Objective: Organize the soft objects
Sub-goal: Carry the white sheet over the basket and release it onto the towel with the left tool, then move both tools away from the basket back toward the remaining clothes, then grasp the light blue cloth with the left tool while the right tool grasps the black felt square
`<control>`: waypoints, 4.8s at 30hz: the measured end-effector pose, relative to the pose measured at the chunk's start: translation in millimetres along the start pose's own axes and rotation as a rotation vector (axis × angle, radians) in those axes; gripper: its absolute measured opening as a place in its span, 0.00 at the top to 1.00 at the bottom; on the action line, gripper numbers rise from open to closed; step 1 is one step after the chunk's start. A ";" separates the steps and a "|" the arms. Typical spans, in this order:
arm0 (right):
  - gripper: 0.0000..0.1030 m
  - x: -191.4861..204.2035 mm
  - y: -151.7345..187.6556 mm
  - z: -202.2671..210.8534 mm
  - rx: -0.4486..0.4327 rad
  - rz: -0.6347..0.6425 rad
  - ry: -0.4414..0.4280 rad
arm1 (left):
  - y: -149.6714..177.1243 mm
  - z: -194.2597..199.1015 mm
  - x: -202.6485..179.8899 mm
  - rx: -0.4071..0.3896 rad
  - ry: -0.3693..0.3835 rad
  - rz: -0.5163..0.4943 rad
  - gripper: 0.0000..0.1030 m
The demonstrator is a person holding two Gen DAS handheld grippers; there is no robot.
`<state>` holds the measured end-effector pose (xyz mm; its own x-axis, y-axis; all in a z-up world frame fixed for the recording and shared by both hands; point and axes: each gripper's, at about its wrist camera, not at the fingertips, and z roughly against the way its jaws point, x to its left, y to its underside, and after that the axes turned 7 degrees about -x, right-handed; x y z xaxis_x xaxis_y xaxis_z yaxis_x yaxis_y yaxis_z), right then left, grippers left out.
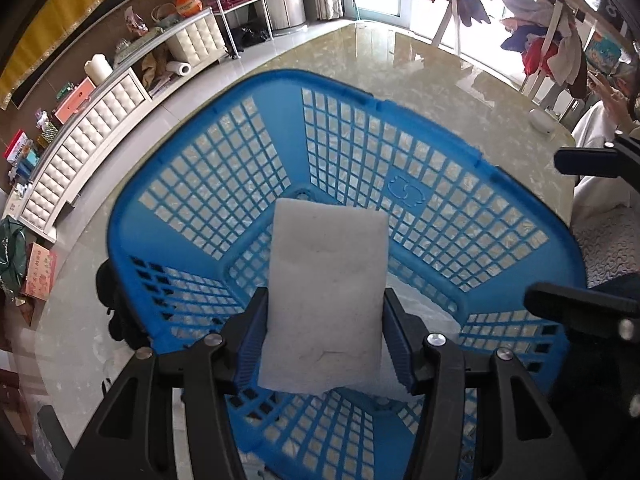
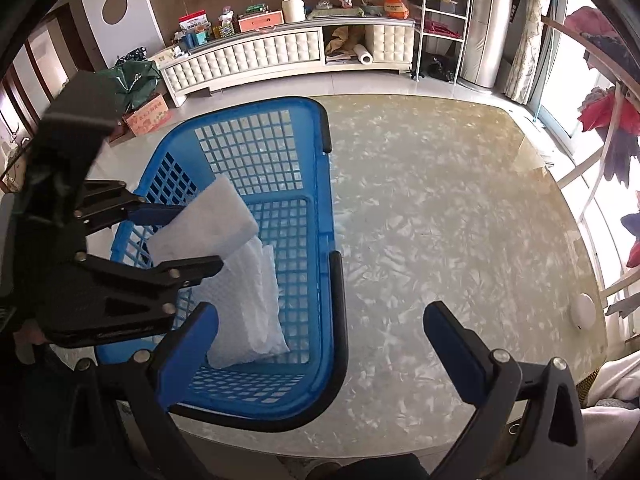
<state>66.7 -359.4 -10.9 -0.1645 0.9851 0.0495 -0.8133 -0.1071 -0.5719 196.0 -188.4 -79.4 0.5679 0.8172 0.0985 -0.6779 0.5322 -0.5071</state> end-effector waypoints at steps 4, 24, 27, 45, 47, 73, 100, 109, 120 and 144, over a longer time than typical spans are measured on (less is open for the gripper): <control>0.00 -2.9 0.8 -2.7 0.012 -0.008 0.001 | -2.7 -12.1 0.6 0.013 0.007 0.008 0.49; 0.00 -1.8 0.3 -2.2 0.015 -0.006 0.001 | -9.0 4.5 -5.7 -0.011 -0.016 -0.043 0.18; 0.00 -0.7 0.4 0.8 0.005 -0.006 -0.005 | -8.2 15.7 -8.6 -0.026 -0.032 -0.055 0.18; 0.00 40.9 -9.0 9.0 -0.060 0.064 -0.048 | 28.4 91.6 4.7 -0.136 -0.076 -0.035 0.18; 0.00 47.6 -9.5 12.9 -0.070 0.057 -0.064 | 35.3 97.2 9.2 -0.148 -0.083 -0.025 0.18; 0.00 166.9 -29.2 -11.2 -0.049 0.191 -0.131 | 148.4 143.8 98.8 -0.190 -0.156 0.146 0.00; 0.08 262.9 -4.1 -112.5 0.111 0.438 -0.113 | 219.0 95.8 169.6 -0.090 -0.082 0.325 0.00; 0.08 256.4 9.6 -140.9 0.155 0.434 -0.083 | 234.6 62.3 156.9 0.009 -0.049 0.277 0.00; 0.08 246.1 14.3 -157.1 0.165 0.420 -0.058 | 239.0 22.5 146.3 0.072 0.023 0.262 0.00; 0.08 235.4 12.4 -168.2 0.159 0.368 -0.031 | 241.8 11.8 141.2 0.097 0.090 0.288 0.98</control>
<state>111.8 -106.3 -144.1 -0.4754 0.8730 -0.1088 -0.7730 -0.4735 -0.4222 106.7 58.3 -178.1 0.3826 0.9167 -0.1155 -0.8558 0.3045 -0.4183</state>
